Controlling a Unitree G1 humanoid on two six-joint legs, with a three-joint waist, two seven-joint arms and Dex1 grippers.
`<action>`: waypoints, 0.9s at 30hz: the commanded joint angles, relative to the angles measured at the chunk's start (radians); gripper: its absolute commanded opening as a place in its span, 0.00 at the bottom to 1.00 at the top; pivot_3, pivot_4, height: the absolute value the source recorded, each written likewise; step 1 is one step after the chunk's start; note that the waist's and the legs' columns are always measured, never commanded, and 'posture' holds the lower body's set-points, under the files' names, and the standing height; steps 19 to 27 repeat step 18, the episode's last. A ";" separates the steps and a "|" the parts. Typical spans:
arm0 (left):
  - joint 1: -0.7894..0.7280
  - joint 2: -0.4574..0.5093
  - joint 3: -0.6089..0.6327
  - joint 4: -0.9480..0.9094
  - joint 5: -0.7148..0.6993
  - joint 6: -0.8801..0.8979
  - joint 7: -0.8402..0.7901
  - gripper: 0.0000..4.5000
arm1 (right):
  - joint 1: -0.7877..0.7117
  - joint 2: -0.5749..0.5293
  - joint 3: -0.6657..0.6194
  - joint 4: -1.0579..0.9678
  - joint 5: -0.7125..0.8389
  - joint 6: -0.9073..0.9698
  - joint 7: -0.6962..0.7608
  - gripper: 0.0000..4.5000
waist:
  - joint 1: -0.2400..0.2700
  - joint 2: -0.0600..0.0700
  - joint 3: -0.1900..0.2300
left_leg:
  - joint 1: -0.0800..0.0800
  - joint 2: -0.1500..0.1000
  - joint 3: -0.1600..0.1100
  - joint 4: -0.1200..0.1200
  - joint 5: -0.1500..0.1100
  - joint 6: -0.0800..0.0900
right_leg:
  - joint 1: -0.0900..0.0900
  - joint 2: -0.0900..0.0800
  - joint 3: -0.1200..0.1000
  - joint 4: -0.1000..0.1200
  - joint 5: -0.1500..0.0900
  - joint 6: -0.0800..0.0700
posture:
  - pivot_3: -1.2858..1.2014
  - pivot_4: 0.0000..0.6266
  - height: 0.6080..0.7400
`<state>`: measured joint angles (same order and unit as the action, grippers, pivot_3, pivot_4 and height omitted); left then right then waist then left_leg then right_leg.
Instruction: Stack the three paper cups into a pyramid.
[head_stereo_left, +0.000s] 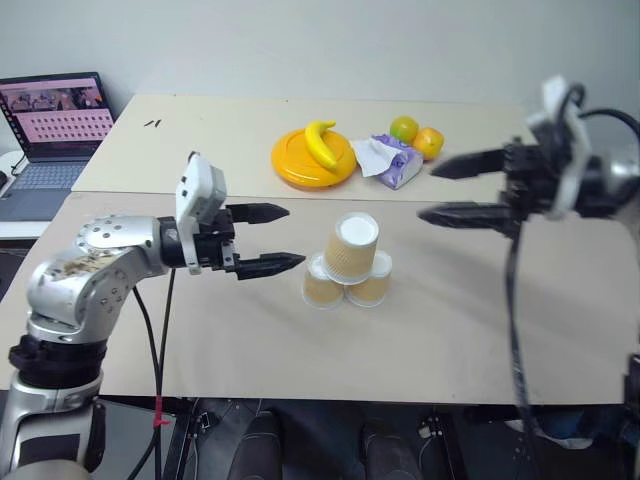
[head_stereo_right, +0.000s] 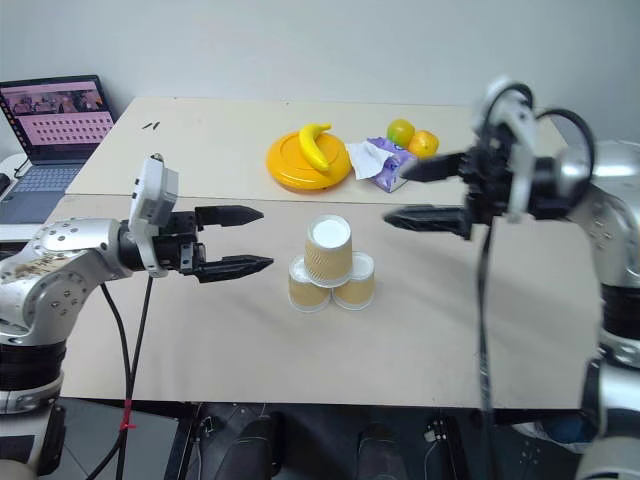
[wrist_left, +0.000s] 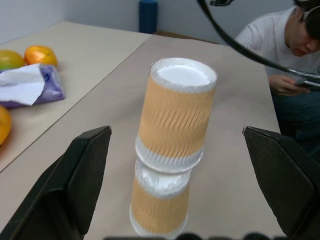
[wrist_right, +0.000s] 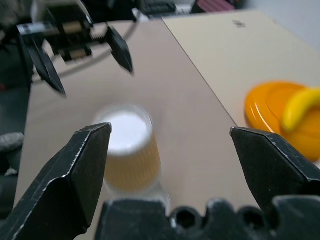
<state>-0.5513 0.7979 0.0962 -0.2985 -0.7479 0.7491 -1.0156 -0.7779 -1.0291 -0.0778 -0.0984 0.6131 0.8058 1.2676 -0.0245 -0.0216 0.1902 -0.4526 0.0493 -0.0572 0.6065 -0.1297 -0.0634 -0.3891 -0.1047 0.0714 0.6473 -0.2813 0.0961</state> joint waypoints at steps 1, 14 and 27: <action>0.082 0.048 0.037 -0.081 0.015 0.016 0.032 1.00 | 0.199 -0.101 -0.147 0.001 -0.024 -0.083 0.066 0.99 | 0.001 0.000 0.000 | 0.000 0.000 0.000 0.000 0.000 0.000 | 0.000 0.000 0.000 0.000 0.000 0.000 | 0.52 0.24 0.94; 0.197 -0.065 0.019 -0.007 0.215 -0.164 0.219 1.00 | 0.526 0.018 -0.277 0.035 -0.158 -0.367 -0.133 0.99 | 0.000 0.000 0.000 | 0.004 0.000 0.001 0.002 0.001 0.000 | 0.003 0.000 0.002 0.001 0.000 0.000 | 0.52 0.24 0.94; 0.208 -0.103 0.007 0.013 0.242 -0.202 0.229 1.00 | 0.507 0.035 -0.265 0.044 -0.147 -0.348 -0.158 0.99 | 0.004 0.000 0.000 | 0.004 0.000 0.001 0.001 0.001 -0.001 | 0.003 0.000 0.002 0.001 0.000 0.000 | 0.52 0.24 0.94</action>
